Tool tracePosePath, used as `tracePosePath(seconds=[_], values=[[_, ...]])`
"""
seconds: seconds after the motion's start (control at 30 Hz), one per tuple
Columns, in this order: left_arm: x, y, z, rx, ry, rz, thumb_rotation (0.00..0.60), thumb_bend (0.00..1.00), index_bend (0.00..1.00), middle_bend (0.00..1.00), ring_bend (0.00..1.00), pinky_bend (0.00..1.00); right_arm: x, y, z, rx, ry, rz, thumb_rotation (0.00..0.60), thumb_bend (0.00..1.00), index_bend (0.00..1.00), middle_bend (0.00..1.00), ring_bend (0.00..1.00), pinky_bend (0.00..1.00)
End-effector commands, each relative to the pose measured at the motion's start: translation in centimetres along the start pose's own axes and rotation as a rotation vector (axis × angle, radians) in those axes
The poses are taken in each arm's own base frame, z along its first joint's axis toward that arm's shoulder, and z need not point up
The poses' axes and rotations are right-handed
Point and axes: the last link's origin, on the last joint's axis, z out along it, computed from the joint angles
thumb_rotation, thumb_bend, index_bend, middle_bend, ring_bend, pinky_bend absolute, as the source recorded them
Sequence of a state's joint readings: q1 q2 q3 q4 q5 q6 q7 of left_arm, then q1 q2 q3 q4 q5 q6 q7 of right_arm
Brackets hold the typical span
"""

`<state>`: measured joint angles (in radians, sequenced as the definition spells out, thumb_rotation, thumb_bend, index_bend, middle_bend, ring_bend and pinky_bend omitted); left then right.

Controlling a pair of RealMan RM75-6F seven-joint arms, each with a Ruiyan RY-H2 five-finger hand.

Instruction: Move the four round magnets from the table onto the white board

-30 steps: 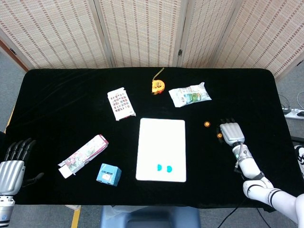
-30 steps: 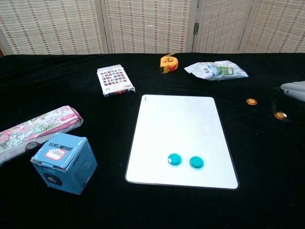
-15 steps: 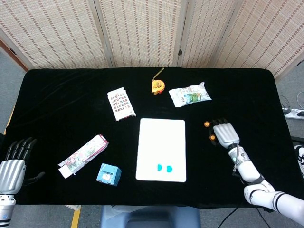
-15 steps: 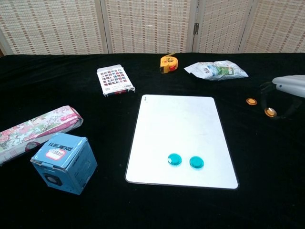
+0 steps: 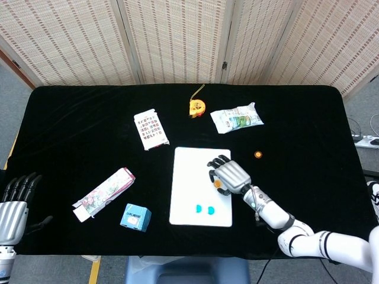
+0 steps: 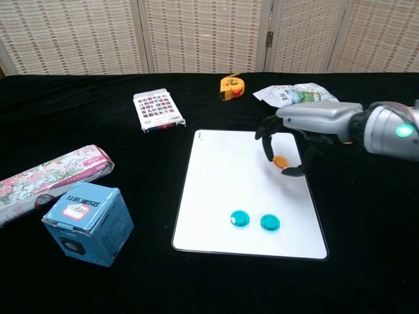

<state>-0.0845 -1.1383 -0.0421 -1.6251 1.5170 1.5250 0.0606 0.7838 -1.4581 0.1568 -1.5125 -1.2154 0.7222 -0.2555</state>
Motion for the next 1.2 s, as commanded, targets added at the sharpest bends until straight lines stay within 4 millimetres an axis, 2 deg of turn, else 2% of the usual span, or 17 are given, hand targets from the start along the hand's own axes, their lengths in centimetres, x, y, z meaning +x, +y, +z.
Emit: tracePosePath(seconds=[0.03, 0.2, 0.57, 0.67, 0.73, 0.9, 1.03, 1.2], values=[[-0.1, -0.1, -0.1, 0.003, -0.002, -0.001, 0.600, 0.15, 0.01, 0.08, 0.06, 0.00, -0.3, -1.7, 1.6, 0.029, -0.020, -0.017, 0.600, 0.37, 0.55, 0.21, 0.13, 0.09], [-0.2, -0.3, -0.2, 0.008, -0.005, -0.003, 0.600, 0.15, 0.01, 0.08, 0.06, 0.00, -0.9, -3.4, 3.1, 0.047, -0.029, -0.030, 0.600, 0.37, 0.55, 0.20, 0.12, 0.09], [-0.4, -0.3, -0.1, 0.007, -0.009, -0.002, 0.600, 0.15, 0.01, 0.08, 0.06, 0.00, -1.4, -4.3, 4.5, 0.040, -0.038, -0.052, 0.600, 0.37, 0.54, 0.20, 0.11, 0.09], [-0.4, -0.3, -0.1, 0.007, -0.008, 0.000, 0.600, 0.15, 0.01, 0.08, 0.06, 0.00, -1.4, -4.3, 4.7, 0.038, -0.038, -0.061, 0.600, 0.37, 0.49, 0.20, 0.11, 0.08], [-0.4, -0.4, -0.1, 0.009, -0.008, 0.000, 0.600, 0.15, 0.01, 0.08, 0.06, 0.00, -1.5, -4.3, 4.7, 0.036, -0.038, -0.062, 0.600, 0.37, 0.40, 0.20, 0.11, 0.08], [-0.5, -0.4, -0.1, 0.011, -0.014, 0.000, 0.600, 0.15, 0.01, 0.08, 0.06, 0.00, -1.3, -4.0, 4.6, 0.030, -0.033, -0.067, 0.600, 0.37, 0.30, 0.19, 0.11, 0.08], [-0.5, -0.3, 0.0, 0.007, -0.011, -0.002, 0.600, 0.15, 0.01, 0.08, 0.06, 0.00, -0.2, -2.4, 4.1, -0.022, 0.016, -0.054, 0.600, 0.37, 0.29, 0.19, 0.11, 0.08], [-0.5, -0.4, 0.1, 0.006, -0.010, -0.005, 0.600, 0.15, 0.01, 0.08, 0.06, 0.00, 1.5, 2.6, 2.8, -0.171, 0.078, -0.035, 0.600, 0.37, 0.29, 0.19, 0.11, 0.08]])
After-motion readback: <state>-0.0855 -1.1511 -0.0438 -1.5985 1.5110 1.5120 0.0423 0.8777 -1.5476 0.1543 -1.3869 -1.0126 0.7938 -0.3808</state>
